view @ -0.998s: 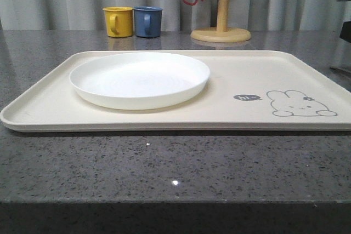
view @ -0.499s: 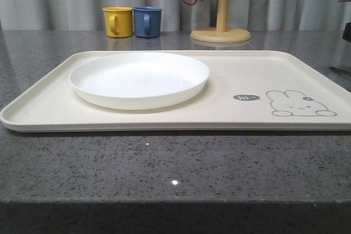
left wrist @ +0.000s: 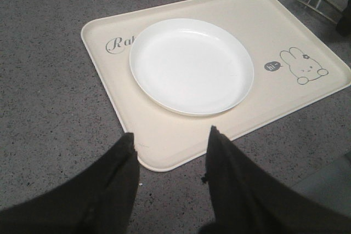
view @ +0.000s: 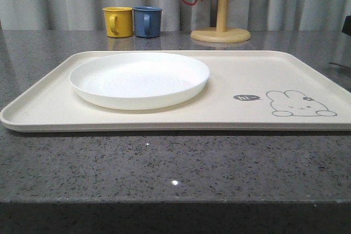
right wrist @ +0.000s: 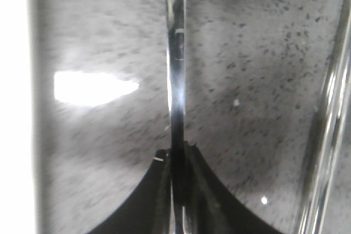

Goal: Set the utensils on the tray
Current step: 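Grasp the metal fork with the right gripper, then carry the fork onto the tray beside the plate and release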

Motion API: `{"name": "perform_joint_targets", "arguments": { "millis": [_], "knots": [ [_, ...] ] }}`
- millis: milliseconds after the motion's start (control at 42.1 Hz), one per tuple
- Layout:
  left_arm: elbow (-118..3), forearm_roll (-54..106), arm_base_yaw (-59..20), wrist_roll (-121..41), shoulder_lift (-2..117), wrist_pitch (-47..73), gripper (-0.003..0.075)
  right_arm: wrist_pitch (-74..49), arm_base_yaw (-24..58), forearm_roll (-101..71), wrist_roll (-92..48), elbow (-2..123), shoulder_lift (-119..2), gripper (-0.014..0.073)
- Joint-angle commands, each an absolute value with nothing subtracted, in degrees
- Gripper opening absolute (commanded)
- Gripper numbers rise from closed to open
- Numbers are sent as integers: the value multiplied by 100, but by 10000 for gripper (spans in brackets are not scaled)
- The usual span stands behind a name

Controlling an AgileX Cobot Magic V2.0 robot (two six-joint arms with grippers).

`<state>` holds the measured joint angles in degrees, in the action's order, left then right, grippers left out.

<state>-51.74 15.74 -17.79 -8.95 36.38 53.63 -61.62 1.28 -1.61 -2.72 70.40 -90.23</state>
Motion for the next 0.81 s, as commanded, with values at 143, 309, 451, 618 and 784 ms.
{"name": "perform_joint_targets", "arguments": {
  "millis": [143,309,451,618,784],
  "knots": [
    [-5306,1696,-1827,-894,3649,4939,295,-6556,672,-532,286,7944,-8622,-6],
    [-5306,1696,-1827,-894,3649,4939,295,-6797,1240,-608,1102,8379,-8755,-3],
    [-5306,1696,-1827,-894,3649,4939,295,-6904,1653,-608,1369,8696,-9086,-3],
    [-5306,1696,-1827,-894,3649,4939,295,-6788,2119,-640,1838,8869,-9603,-3],
    [-5306,1696,-1827,-894,3649,4939,295,-6541,2357,-626,2463,8869,-10002,-3]
  ]
}}
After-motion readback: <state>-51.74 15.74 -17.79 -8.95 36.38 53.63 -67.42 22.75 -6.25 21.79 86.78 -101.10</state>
